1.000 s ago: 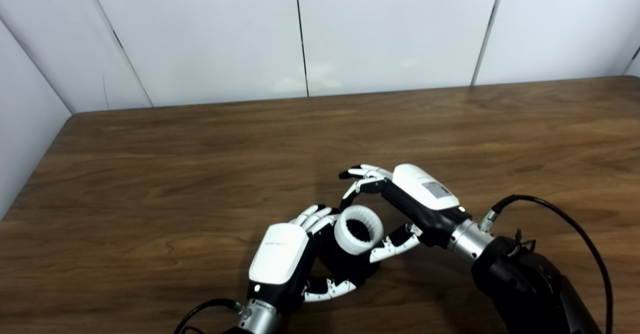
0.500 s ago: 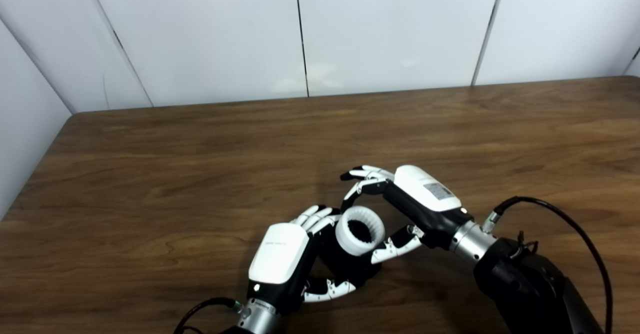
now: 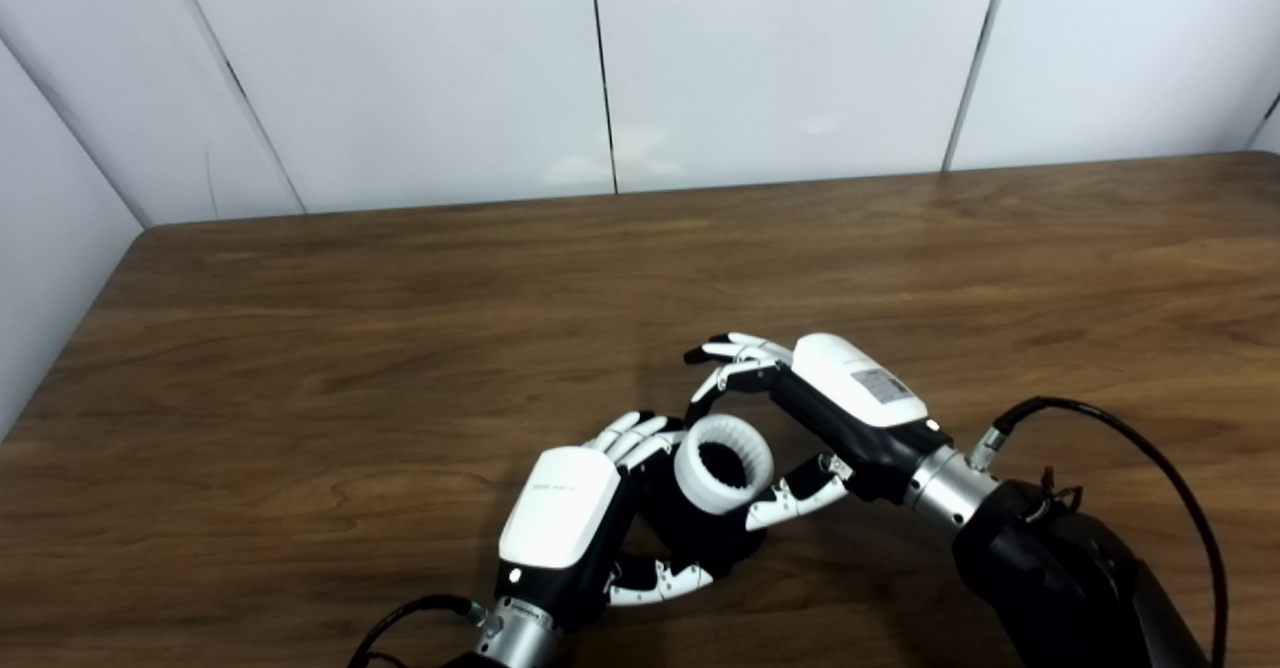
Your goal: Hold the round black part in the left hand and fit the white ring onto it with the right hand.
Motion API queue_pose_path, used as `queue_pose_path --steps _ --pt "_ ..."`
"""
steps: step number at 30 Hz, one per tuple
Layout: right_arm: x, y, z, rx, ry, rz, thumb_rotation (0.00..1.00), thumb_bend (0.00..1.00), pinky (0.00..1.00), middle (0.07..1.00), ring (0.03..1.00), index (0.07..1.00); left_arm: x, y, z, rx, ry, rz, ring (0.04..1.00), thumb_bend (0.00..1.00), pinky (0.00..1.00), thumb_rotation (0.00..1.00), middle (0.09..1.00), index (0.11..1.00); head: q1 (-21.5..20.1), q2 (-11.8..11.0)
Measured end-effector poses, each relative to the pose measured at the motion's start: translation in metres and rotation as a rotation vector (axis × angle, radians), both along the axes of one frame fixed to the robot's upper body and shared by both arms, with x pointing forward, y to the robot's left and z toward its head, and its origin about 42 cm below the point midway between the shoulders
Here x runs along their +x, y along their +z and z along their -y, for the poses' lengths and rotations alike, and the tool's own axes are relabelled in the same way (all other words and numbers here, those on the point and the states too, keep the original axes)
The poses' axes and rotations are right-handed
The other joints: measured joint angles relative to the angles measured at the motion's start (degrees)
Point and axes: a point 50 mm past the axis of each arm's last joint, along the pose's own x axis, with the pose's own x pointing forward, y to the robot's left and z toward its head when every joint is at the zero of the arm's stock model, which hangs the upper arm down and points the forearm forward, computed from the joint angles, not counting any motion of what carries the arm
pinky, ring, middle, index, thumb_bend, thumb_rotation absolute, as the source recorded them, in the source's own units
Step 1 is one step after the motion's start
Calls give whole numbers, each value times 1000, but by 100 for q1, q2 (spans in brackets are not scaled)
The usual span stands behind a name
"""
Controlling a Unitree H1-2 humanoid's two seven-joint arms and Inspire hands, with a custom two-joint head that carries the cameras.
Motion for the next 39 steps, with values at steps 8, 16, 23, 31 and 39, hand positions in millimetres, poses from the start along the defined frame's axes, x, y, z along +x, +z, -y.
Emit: queue_pose_path --steps 8,16,23,31,39 --pt "0 0 0 -3 3 1 163 521 790 871 926 496 0 1 0 3 -2 -6 905 727 735 413 871 761 17 0" --pt "-1 0 0 -8 7 2 162 521 792 873 927 496 0 1 0 3 -2 -5 899 725 734 411 870 758 18 0" --pt "-1 0 0 -10 8 2 160 522 798 872 929 495 0 1 0 4 -1 -7 907 725 755 418 872 763 18 18" --pt "-2 0 -1 -16 11 1 158 522 784 872 928 495 1 1 -1 5 0 -10 903 729 748 414 871 761 9 17" --pt "-2 -1 -3 -34 10 8 157 523 804 875 931 495 1 1 -1 5 -1 -12 905 727 756 436 873 767 18 18"
